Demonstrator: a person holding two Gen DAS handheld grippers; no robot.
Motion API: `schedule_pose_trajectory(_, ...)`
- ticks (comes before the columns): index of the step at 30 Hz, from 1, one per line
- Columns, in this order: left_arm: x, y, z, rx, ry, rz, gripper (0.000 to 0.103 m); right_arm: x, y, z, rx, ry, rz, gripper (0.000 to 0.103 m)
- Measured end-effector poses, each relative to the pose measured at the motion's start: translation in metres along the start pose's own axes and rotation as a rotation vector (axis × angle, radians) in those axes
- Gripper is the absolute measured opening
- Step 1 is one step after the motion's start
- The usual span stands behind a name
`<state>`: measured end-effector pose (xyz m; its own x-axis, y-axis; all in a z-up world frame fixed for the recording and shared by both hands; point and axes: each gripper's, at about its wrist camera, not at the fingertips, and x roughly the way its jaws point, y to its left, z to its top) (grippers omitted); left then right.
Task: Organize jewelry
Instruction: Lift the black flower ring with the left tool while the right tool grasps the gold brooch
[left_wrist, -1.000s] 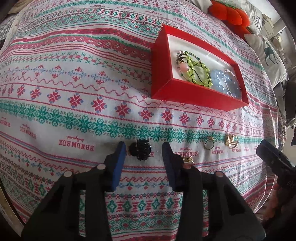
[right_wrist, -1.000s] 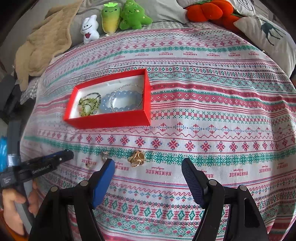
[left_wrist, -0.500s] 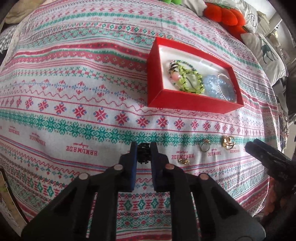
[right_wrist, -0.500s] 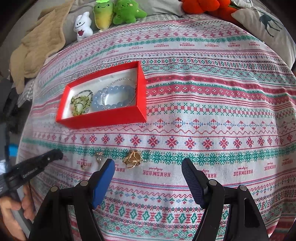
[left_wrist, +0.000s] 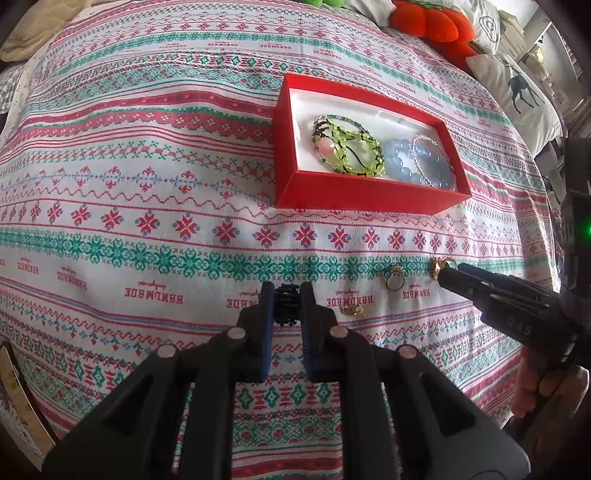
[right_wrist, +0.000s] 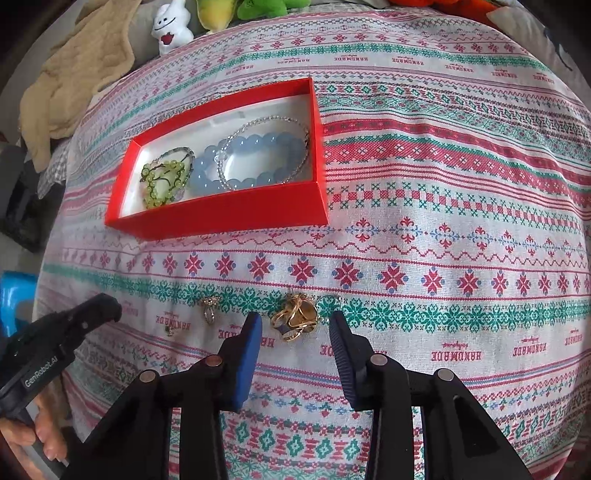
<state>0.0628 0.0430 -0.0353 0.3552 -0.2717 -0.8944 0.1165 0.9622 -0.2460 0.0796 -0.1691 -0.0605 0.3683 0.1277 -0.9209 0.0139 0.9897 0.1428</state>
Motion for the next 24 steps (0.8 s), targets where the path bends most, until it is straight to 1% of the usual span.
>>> schedule_pose_trajectory(4, 0.001, -0.002, 0.001, 0.000, 0.001, 0.001, 0.015, 0.004, 0.002, 0.002, -0.003, 0.003, -0.008, 0.029)
schedule_pose_trajectory(12, 0.001, -0.008, 0.001, 0.018, -0.003, 0.014, 0.015, 0.006, 0.004, 0.005, -0.011, -0.007, -0.003, 0.028)
schedule_pose_trajectory(18, -0.007, -0.010, 0.005, 0.013, -0.032, 0.007, 0.015, -0.016, 0.001, -0.003, -0.021, -0.041, 0.020, 0.028)
schedule_pose_trajectory(24, -0.016, -0.013, 0.007, 0.012, -0.068, -0.016, 0.015, -0.036, 0.000, -0.005, -0.025, -0.084, 0.041, 0.028)
